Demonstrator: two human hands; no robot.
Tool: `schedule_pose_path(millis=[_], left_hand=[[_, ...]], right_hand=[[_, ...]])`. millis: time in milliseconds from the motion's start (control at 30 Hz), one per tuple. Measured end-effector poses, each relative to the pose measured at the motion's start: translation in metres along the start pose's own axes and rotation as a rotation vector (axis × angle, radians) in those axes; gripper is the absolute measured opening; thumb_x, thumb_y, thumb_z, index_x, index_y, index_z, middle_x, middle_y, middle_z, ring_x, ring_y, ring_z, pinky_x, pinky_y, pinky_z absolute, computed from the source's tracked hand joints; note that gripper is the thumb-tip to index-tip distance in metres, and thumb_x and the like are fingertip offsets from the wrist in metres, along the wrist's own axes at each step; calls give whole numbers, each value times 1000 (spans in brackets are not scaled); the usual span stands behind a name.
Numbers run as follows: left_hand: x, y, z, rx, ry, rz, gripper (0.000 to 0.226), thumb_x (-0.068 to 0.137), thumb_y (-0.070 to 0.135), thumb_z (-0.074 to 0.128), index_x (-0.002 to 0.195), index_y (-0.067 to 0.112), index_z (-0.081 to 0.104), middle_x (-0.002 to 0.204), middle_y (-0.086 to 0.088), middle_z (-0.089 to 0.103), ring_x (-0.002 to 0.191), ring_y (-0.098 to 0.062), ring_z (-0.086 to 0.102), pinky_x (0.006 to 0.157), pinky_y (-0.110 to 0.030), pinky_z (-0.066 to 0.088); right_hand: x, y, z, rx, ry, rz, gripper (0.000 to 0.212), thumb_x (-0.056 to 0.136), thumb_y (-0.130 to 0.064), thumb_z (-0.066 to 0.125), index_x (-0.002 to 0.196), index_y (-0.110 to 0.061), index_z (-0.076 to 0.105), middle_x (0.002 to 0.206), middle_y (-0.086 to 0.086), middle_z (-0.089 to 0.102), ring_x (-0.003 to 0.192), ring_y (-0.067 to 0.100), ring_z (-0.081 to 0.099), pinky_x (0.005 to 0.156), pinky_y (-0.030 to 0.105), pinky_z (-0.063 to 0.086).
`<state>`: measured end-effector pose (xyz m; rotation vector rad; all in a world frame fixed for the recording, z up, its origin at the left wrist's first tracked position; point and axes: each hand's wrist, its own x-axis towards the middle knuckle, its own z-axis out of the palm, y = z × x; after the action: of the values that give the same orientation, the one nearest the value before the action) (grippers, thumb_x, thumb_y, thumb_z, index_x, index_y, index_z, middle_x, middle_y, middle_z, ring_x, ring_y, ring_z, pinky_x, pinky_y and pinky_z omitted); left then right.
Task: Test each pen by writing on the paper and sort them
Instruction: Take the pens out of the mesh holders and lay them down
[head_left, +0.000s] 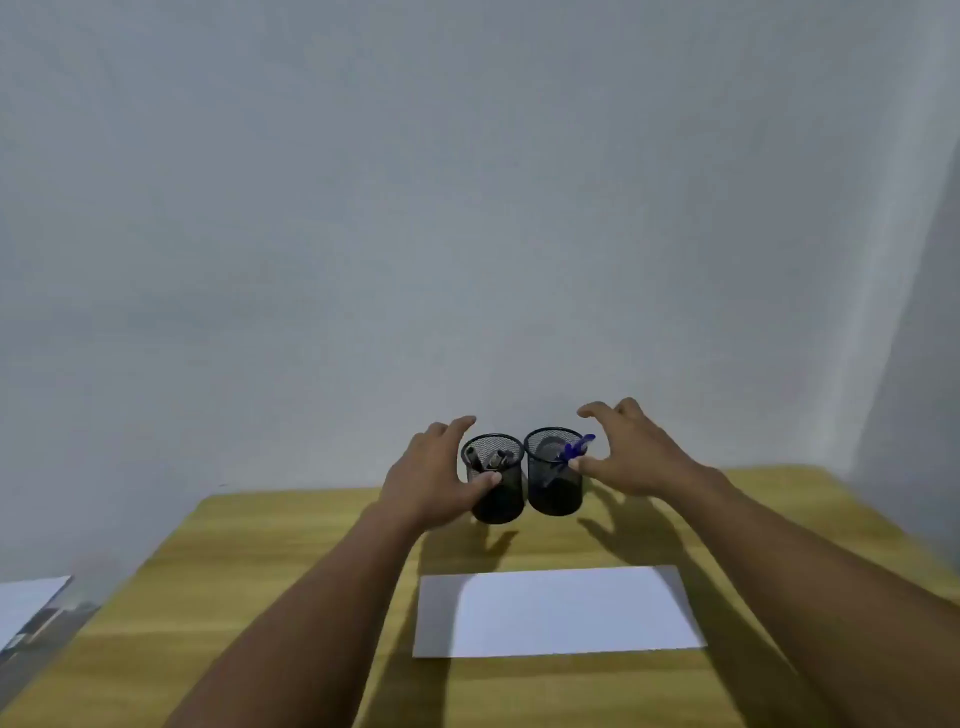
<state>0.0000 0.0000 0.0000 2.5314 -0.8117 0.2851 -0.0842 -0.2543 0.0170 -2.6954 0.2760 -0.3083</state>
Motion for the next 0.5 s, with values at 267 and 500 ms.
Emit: schedule_pose_path(millis=[267, 500], left_hand=[[57, -3, 44, 96, -26, 105, 66, 83, 66, 58, 141, 40, 42, 125, 7, 58, 118, -17, 58, 90, -40, 53], [70, 4, 49, 92, -85, 165, 24, 89, 51, 63, 102, 32, 71, 95, 2, 68, 96, -21, 62, 80, -38, 52]], right_hand=[[50, 23, 21, 59, -67, -72, 55, 85, -48, 77, 134, -33, 56, 110, -2, 51, 108, 18, 49, 88, 33, 42], [66, 12, 33, 97, -32, -161, 8, 90, -18, 75, 96, -22, 77, 97, -2, 63, 91, 18, 59, 75, 26, 43]])
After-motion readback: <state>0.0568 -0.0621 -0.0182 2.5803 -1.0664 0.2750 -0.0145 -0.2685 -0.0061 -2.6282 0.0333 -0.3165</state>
